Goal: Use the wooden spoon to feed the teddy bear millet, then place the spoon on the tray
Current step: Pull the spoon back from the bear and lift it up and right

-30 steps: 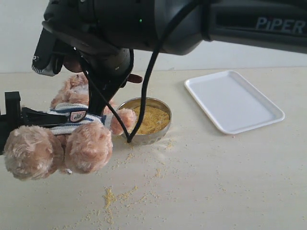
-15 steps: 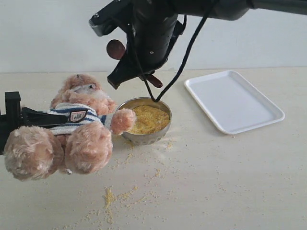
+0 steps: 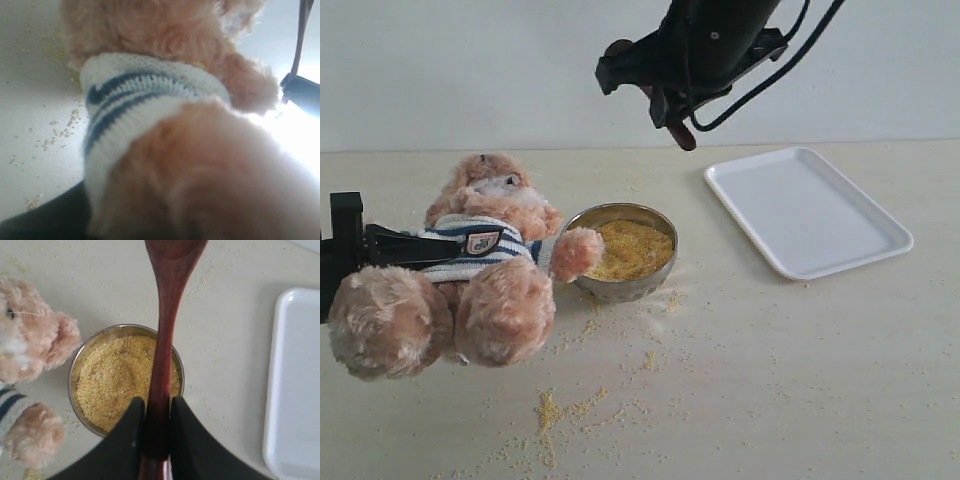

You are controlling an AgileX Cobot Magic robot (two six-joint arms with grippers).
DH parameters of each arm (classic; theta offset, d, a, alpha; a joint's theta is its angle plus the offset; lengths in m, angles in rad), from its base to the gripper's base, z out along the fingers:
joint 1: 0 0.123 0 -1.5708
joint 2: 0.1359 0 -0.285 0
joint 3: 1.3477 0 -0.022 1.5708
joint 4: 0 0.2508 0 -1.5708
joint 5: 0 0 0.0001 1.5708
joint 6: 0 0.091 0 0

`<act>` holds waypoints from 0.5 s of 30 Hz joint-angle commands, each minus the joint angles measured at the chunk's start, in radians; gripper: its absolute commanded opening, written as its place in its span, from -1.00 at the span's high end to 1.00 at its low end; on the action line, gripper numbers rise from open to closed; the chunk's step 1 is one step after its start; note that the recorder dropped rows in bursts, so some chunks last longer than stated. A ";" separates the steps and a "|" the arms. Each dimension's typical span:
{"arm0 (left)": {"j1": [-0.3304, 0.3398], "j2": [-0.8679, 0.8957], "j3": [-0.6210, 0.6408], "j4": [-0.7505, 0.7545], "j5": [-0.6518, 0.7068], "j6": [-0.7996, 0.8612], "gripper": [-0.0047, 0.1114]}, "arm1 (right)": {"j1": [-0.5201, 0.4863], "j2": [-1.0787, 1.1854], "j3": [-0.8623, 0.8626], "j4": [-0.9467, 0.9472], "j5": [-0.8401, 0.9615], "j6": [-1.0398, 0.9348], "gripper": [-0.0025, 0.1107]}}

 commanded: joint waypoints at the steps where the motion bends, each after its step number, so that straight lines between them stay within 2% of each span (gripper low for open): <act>1: 0.000 -0.001 0.002 -0.018 0.032 0.007 0.83 | -0.076 -0.046 0.002 0.098 0.062 -0.044 0.96; 4: 0.000 -0.001 0.002 -0.018 0.032 0.007 0.83 | -0.148 -0.074 0.007 0.244 0.064 -0.066 0.96; 7: 0.000 -0.001 0.002 -0.018 0.032 0.013 0.83 | -0.231 -0.100 0.081 0.391 0.039 -0.092 0.96; 11: 0.000 -0.001 0.002 -0.018 0.032 0.028 0.83 | -0.312 -0.210 0.301 0.441 -0.105 -0.114 0.96; 15: 0.000 -0.001 0.002 -0.018 0.032 0.028 0.83 | -0.338 -0.297 0.450 0.437 -0.152 -0.215 0.96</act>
